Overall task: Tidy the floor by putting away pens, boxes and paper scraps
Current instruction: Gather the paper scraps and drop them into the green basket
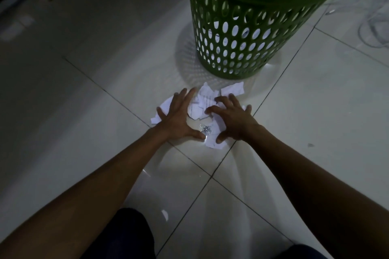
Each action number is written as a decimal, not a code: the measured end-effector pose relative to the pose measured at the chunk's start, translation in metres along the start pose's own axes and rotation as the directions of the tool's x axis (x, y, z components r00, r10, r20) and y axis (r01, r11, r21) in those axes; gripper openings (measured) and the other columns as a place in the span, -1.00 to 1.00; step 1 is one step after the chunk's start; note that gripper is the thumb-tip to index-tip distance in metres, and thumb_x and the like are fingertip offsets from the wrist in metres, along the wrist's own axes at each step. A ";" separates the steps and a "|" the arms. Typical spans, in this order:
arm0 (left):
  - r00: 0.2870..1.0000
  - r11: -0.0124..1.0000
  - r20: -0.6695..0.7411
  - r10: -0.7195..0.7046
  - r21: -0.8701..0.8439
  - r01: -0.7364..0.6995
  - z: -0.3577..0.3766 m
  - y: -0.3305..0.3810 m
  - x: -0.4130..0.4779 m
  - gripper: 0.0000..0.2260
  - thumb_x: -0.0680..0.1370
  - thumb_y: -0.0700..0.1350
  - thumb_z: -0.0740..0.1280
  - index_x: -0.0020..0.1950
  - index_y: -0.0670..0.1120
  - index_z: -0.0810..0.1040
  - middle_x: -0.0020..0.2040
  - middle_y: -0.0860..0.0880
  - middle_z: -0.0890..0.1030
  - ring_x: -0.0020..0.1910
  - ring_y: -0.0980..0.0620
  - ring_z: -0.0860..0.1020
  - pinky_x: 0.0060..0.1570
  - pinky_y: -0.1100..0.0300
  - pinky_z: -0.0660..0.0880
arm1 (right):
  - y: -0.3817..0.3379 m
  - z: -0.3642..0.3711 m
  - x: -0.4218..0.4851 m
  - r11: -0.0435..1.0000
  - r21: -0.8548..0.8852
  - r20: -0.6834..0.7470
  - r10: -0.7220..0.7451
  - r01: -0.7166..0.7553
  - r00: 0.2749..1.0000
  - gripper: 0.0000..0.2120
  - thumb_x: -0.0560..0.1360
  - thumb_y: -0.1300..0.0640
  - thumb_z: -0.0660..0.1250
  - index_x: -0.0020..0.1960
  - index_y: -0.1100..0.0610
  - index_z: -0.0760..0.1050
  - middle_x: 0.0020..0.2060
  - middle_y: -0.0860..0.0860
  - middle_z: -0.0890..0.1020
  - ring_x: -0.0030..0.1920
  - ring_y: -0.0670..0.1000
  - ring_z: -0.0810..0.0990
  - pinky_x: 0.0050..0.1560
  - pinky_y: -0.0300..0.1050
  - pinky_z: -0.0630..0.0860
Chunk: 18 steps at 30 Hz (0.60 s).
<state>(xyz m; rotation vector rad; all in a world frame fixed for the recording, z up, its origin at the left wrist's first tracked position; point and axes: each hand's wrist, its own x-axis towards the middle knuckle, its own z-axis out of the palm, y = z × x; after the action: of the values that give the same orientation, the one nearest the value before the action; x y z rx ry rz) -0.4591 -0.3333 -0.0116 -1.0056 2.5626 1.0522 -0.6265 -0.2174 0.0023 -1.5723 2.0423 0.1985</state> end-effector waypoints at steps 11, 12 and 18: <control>0.994 0.995 -0.111 0.019 0.096 -0.008 0.053 0.010 -0.017 -0.03 0.25 0.30 0.48 0.53 0.16 0.05 0.58 0.10 -0.11 0.53 0.06 -0.26 0.35 -0.38 -0.26 | -0.003 0.010 -0.019 0.997 0.077 -0.161 0.026 -0.014 0.987 -0.40 0.26 -0.06 0.55 0.26 -0.09 0.46 0.30 -0.05 0.39 0.34 0.01 0.35 0.30 0.16 0.29; 0.991 0.997 -0.129 0.025 0.077 -0.015 0.054 0.009 -0.018 -0.08 0.28 0.28 0.47 0.53 0.16 0.10 0.58 0.10 -0.07 0.54 0.06 -0.23 0.35 -0.37 -0.26 | -0.004 0.011 -0.019 0.996 0.085 -0.169 0.027 -0.013 0.985 -0.42 0.25 -0.06 0.55 0.24 -0.08 0.48 0.28 -0.05 0.41 0.31 0.01 0.39 0.27 0.13 0.32; 0.965 0.998 -0.260 0.044 -0.037 -0.055 0.063 0.009 -0.028 -0.53 0.48 0.09 0.39 0.38 0.10 0.43 0.55 0.07 0.14 0.55 0.11 -0.01 0.39 -0.27 -0.28 | -0.007 0.017 -0.023 0.987 0.160 -0.237 0.030 0.009 0.971 -0.58 0.26 0.04 0.55 0.09 0.11 0.60 0.12 0.05 0.55 0.06 0.09 0.56 0.10 0.00 0.46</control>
<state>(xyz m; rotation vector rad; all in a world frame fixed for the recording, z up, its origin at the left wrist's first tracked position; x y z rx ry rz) -0.4485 -0.2720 -0.0411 -1.1671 2.7953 1.0568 -0.6108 -0.1930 0.0011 -1.5467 2.1866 -0.1563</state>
